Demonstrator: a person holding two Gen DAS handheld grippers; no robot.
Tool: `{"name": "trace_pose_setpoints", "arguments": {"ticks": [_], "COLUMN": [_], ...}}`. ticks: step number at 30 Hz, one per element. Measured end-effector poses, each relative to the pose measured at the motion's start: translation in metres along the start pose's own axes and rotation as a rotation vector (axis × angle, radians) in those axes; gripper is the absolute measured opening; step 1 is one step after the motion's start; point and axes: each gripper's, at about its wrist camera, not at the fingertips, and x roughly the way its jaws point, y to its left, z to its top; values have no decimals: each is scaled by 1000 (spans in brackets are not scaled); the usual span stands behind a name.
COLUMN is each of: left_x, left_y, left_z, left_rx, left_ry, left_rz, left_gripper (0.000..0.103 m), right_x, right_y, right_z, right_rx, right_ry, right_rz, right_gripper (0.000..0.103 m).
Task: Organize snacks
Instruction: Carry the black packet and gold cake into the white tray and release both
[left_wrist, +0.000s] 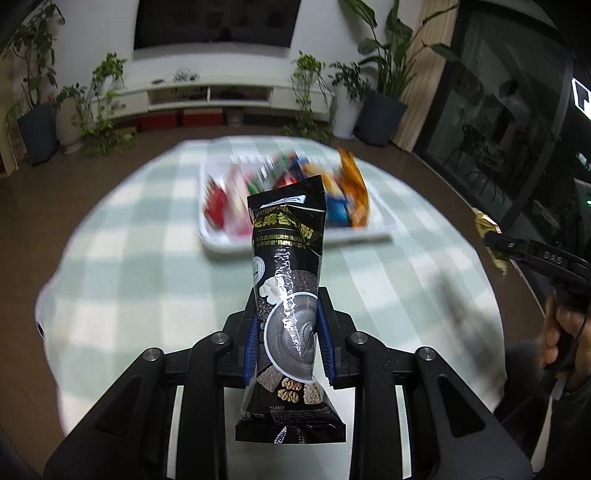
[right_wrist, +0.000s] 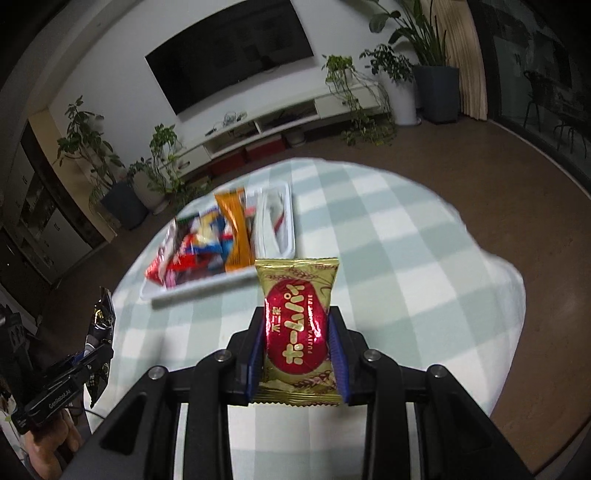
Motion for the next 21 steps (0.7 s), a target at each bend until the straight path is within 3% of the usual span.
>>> {"name": "trace_pose_setpoints", "arguments": {"ticks": [8,14,21], "left_x": [18,75,137], "left_y": [31,34,39], "left_z": [84,123,132], "left_rx": [7,37,45], "left_ry": [-42,19,78], "left_rz": [33,35,44], "left_gripper": [25,25,25], "right_x": [18,89,160], "right_y": [60,109,127], "right_z": [75,105,104], "right_rx": [-98,-148,-184], "right_ry": [-70,21,117], "right_rz": [93,134,79], "right_gripper": [34,34,34]}}
